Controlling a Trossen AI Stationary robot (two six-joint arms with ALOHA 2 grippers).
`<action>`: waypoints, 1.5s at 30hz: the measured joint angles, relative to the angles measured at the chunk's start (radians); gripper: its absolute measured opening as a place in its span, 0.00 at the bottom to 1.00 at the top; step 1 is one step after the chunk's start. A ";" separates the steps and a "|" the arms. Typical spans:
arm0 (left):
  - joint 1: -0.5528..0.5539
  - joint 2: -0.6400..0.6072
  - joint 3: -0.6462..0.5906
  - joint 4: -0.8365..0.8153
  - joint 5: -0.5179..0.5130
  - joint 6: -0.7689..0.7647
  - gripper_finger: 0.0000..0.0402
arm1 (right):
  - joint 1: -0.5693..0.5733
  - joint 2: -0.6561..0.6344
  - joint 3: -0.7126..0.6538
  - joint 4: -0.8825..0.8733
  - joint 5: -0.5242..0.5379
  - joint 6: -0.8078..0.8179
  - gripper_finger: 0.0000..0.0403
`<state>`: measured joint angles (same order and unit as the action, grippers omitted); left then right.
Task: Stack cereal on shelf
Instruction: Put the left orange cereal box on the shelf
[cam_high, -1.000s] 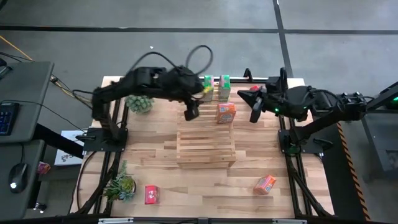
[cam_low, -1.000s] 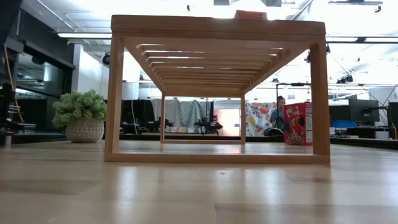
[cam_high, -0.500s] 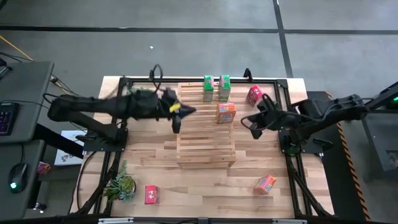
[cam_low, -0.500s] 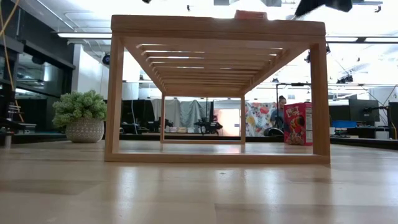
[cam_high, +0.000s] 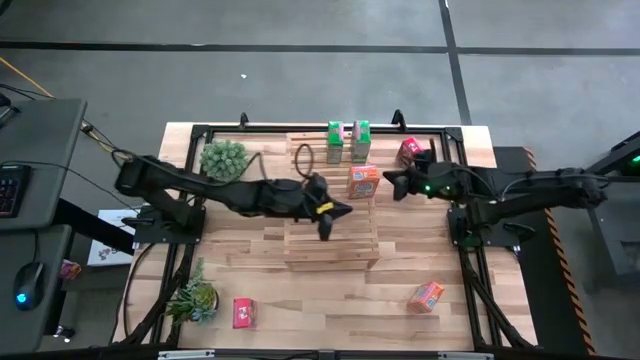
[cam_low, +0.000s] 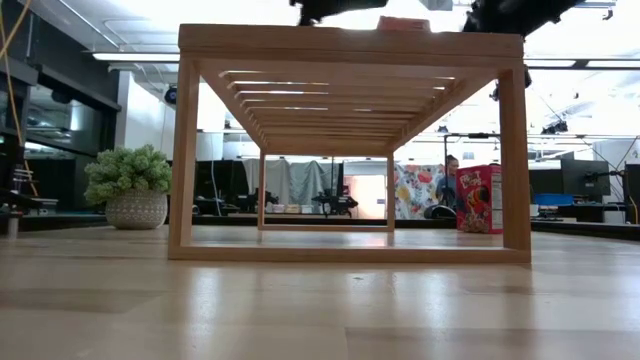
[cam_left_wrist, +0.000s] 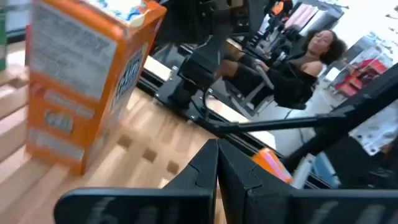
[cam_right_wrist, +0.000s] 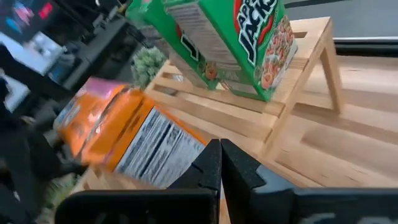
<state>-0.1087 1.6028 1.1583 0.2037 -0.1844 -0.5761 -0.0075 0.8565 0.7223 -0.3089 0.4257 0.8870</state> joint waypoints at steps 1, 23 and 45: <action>0.005 0.023 0.019 0.004 0.000 0.010 0.00 | -0.017 0.006 -0.010 0.035 -0.019 0.005 0.00; 0.123 0.107 0.074 -0.126 0.003 0.082 0.00 | -0.073 0.110 -0.024 0.186 -0.215 0.082 0.00; 0.204 0.101 0.074 -0.191 0.141 0.187 0.00 | 0.110 0.111 -0.024 0.187 -0.083 0.153 0.00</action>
<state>0.0955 1.7039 1.2327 0.0128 -0.0436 -0.3889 0.1021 0.9672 0.6979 -0.1223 0.3425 1.0396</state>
